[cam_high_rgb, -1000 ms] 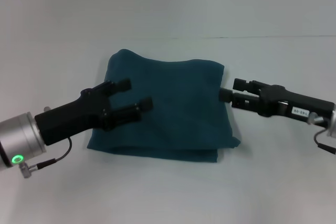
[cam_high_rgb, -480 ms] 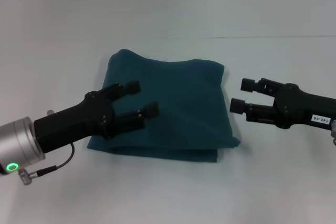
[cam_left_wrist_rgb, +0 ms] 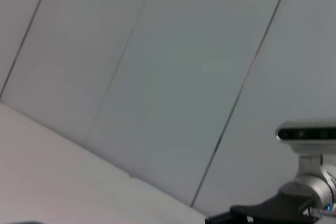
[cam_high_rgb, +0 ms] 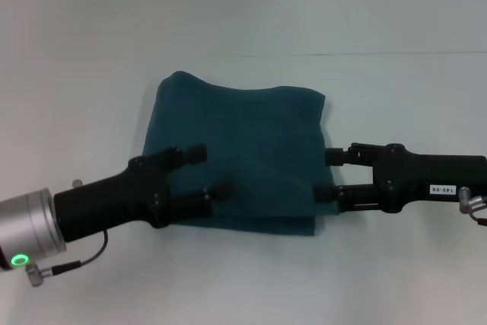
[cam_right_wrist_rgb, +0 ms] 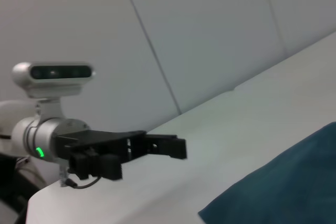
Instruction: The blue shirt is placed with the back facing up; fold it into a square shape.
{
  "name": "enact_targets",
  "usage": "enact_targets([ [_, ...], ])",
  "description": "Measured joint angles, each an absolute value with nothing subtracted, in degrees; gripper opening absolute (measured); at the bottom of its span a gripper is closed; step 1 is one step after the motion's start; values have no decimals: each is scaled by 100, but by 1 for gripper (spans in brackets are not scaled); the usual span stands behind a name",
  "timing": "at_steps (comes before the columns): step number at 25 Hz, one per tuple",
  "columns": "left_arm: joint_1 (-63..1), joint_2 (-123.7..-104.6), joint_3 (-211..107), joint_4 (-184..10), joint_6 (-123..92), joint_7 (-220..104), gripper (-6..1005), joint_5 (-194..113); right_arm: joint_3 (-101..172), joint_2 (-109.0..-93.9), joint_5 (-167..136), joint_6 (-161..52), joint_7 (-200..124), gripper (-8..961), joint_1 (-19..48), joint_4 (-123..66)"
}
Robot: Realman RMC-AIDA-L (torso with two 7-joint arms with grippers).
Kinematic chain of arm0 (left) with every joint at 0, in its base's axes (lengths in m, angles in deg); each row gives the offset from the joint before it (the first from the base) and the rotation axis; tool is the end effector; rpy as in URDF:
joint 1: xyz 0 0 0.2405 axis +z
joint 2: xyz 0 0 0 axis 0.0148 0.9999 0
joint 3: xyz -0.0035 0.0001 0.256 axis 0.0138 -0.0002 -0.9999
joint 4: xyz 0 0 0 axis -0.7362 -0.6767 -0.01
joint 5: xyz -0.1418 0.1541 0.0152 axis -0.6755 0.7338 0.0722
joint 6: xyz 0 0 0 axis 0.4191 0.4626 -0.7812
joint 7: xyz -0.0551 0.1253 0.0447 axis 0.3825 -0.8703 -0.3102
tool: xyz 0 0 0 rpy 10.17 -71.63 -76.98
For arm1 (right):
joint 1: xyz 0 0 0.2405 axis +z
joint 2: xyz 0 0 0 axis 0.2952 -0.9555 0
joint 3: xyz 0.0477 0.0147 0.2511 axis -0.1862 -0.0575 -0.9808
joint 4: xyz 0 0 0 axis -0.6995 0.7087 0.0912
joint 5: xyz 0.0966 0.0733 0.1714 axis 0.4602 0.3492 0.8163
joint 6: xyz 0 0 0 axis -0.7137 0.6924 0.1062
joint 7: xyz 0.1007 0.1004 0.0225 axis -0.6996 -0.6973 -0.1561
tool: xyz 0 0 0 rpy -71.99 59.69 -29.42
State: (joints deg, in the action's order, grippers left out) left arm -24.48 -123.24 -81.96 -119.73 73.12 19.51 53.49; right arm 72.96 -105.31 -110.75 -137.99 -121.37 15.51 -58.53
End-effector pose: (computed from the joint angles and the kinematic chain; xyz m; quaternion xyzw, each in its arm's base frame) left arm -0.2524 0.2939 -0.0181 -0.8802 -0.2600 -0.3817 0.1094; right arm 0.2448 0.3331 -0.0014 -0.9288 0.2513 0.2649 0.0634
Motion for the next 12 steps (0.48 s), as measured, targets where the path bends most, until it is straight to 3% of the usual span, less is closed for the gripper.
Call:
enact_targets([
  [12, -2494, -12332, -8350, -11942, 7293, 1986, 946, 5702, 7385, -10609, -11372, -13813, -12146, 905, 1607, -5867],
])
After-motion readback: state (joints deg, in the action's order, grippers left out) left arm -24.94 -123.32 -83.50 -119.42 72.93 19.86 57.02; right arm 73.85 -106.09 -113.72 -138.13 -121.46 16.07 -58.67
